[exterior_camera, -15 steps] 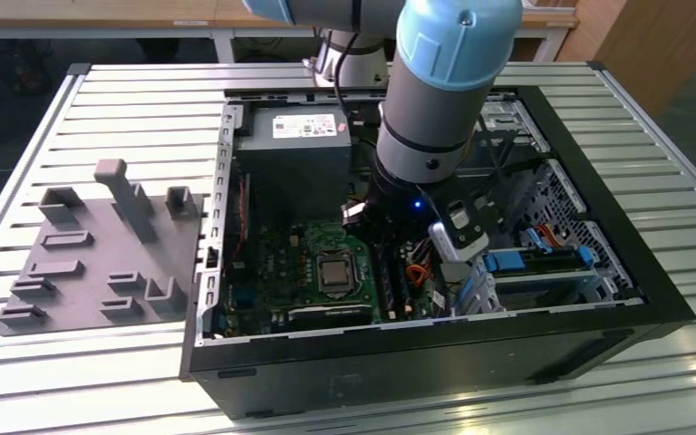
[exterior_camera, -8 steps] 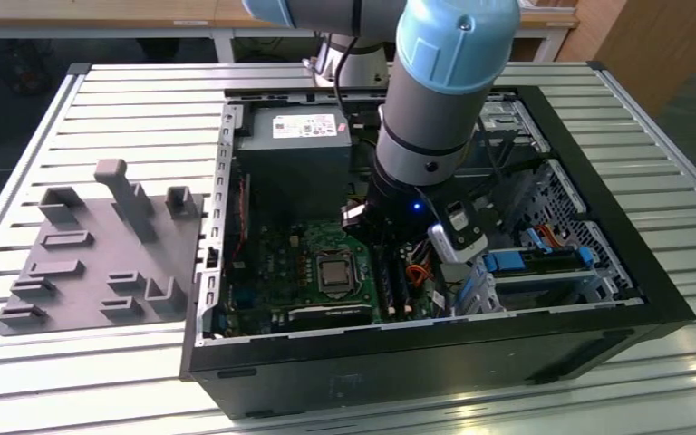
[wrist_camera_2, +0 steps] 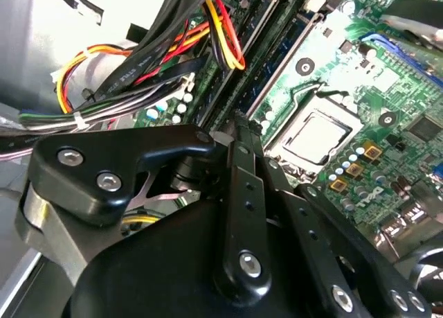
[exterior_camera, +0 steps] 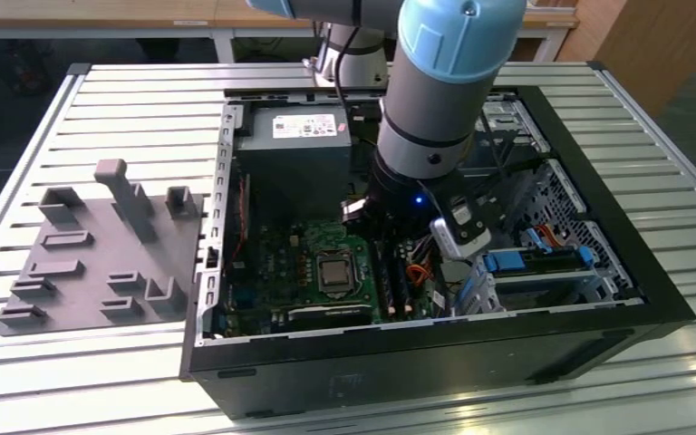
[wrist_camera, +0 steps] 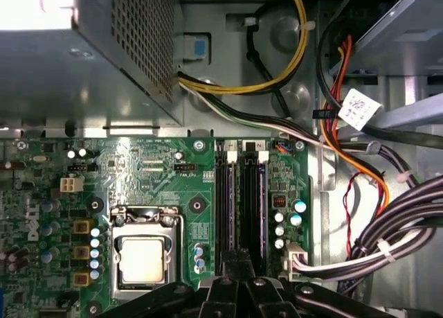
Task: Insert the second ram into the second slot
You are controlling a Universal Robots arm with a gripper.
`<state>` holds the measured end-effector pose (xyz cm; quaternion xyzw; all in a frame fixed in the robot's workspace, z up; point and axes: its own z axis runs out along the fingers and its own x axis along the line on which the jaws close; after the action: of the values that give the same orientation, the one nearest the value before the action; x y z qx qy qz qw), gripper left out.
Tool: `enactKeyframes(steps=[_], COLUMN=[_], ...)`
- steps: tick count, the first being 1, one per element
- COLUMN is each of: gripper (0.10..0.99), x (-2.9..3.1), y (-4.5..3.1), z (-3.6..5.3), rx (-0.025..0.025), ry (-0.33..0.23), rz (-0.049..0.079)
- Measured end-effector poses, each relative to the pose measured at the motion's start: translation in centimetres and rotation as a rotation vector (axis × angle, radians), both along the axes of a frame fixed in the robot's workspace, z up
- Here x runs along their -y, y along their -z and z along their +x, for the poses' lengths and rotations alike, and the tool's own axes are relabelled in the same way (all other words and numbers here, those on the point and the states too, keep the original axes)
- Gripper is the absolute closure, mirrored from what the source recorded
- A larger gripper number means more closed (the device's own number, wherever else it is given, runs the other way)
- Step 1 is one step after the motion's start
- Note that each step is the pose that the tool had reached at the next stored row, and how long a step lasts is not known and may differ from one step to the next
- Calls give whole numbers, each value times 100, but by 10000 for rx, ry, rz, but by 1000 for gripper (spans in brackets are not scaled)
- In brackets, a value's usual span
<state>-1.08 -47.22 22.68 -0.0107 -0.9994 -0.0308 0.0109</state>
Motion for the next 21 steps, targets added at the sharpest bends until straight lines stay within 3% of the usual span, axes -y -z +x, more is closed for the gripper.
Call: enactKeyframes(steps=[7,21], gripper=[984,984], x=[0,0], y=[-73,-111], z=[0,-13], rx=[-1,0], ry=[0,0], rz=[-2,5])
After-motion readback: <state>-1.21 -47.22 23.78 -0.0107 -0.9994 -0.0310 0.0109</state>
